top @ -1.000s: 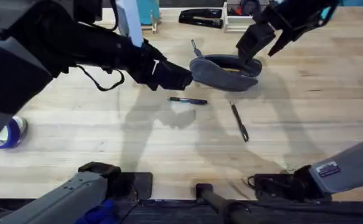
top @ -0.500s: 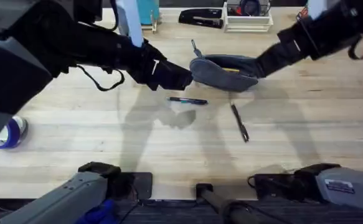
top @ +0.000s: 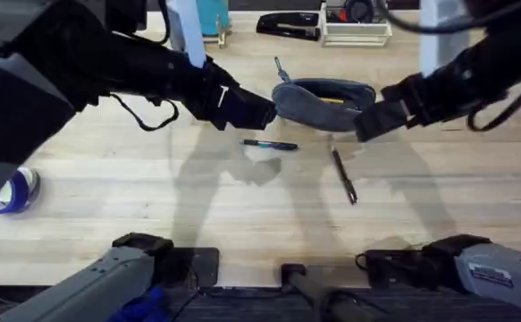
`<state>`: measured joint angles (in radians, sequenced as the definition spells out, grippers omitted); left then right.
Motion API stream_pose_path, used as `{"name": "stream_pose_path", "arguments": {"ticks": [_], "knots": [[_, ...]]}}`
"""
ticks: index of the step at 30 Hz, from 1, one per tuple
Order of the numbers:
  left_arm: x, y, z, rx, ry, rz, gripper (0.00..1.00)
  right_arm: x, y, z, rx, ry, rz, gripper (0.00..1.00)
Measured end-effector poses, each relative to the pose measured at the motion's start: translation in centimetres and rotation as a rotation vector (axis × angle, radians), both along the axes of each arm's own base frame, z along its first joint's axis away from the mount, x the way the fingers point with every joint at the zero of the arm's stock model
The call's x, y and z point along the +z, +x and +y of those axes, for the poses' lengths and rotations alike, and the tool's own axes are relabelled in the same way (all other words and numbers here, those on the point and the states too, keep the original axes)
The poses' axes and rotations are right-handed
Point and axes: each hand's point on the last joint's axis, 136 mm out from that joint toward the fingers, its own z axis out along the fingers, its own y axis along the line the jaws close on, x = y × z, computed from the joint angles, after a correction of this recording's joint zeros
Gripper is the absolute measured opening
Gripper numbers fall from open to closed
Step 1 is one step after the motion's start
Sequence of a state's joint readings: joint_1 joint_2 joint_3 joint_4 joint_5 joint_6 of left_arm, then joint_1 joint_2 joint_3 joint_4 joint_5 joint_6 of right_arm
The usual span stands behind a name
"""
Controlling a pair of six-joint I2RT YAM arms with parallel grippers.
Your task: Unzip the bag, pick up the pens from the table one at a time and place them inside, then zip the bag closed.
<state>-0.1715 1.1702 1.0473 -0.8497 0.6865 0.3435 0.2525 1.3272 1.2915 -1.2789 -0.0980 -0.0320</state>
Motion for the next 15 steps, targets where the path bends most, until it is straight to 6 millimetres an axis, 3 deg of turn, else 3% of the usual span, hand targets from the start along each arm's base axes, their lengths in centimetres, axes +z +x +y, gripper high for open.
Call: {"name": "stream_pose_path", "arguments": {"ticks": [12, 15], "knots": [[0.0, 0.0, 0.0, 0.0, 0.0, 0.0, 0.995, -7.1, -0.9, 2.4, -0.075, -0.013, 0.034, 0.998], [0.0, 0.0, 0.0, 0.0, 0.0, 0.0, 0.995, -8.1, -1.1, 2.5, -0.091, -0.044, 0.023, 0.998]]}}
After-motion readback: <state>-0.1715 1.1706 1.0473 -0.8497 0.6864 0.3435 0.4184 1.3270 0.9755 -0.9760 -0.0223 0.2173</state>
